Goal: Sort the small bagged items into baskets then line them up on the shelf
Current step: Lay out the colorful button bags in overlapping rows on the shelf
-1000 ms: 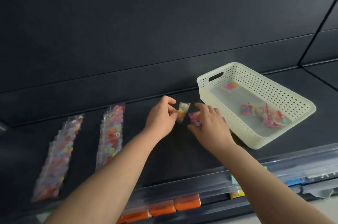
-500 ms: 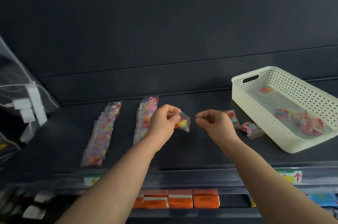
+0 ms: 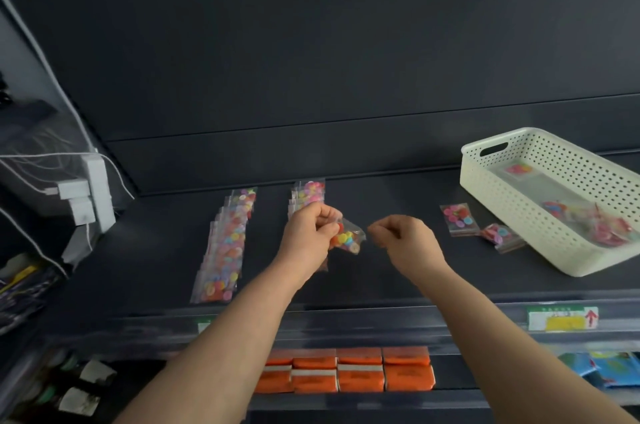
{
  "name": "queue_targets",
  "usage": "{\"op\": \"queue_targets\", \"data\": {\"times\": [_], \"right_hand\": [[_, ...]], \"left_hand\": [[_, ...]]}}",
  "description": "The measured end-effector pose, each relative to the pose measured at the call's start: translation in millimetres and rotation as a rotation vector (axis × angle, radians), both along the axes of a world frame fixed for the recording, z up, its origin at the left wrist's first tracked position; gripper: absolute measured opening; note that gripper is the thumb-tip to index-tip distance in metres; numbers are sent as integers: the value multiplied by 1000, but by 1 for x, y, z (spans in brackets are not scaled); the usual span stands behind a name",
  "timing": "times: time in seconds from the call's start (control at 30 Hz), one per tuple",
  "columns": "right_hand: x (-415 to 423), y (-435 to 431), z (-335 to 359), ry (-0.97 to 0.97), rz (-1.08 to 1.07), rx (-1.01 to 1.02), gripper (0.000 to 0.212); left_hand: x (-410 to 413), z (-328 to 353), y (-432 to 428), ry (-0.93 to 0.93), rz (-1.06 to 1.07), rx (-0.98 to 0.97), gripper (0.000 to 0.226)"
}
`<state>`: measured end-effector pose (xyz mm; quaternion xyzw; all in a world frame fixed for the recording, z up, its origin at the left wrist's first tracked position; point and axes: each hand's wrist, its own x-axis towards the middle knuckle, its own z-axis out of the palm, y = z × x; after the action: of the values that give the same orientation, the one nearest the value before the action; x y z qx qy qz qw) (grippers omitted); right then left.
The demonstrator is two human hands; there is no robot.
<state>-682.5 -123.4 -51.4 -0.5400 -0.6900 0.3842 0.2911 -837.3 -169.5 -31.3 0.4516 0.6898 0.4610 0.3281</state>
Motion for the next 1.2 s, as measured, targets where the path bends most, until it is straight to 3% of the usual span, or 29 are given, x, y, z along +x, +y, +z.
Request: {"op": "queue_targets", "data": {"times": [0.13,0.27,0.43,0.5,0.6,0.67,0.73,0.77,0.87,0.93,1.07,1.2], "right_hand": [[-8,-9,4,153,3,-125,16],[-21,-20,4,163,52,-199,13],[-29,-28,6,283,66,-296,13],[-33,-32,6,201,42,-226,16],[-34,-32,5,-169,30,47,18],[-35,-34,7,-247,12,127,16],[-38,-35,5,-165,-26,107,16],[-41,-35,5,-28,-60,34,17],[-50,-44,6,413,-35,-356,14],[-51,-47,3,389,27,-390,16],[-52,-50,2,352,-39,-272,12],[-51,-51,-2,314,-52,-263,15]], "left_hand": [[-11,2,-8,-46,19,-4,14],[-15,3,-17,-99,-12,7,14],[-28,2,-26,-48,-64,-2,19],[-33,2,-28,-13,-67,5,20],[-38,-1,-30,56,-81,13,24],[-39,-3,-31,70,-92,14,26],[-40,-4,-33,76,-93,13,24],[-40,-4,-33,68,-90,15,22],[-40,-5,-36,-22,-63,12,14],[-41,-6,-38,-64,-47,-3,9],[-47,-14,-43,-100,-4,-68,5],[-53,-29,-47,42,-7,-153,6]]}}
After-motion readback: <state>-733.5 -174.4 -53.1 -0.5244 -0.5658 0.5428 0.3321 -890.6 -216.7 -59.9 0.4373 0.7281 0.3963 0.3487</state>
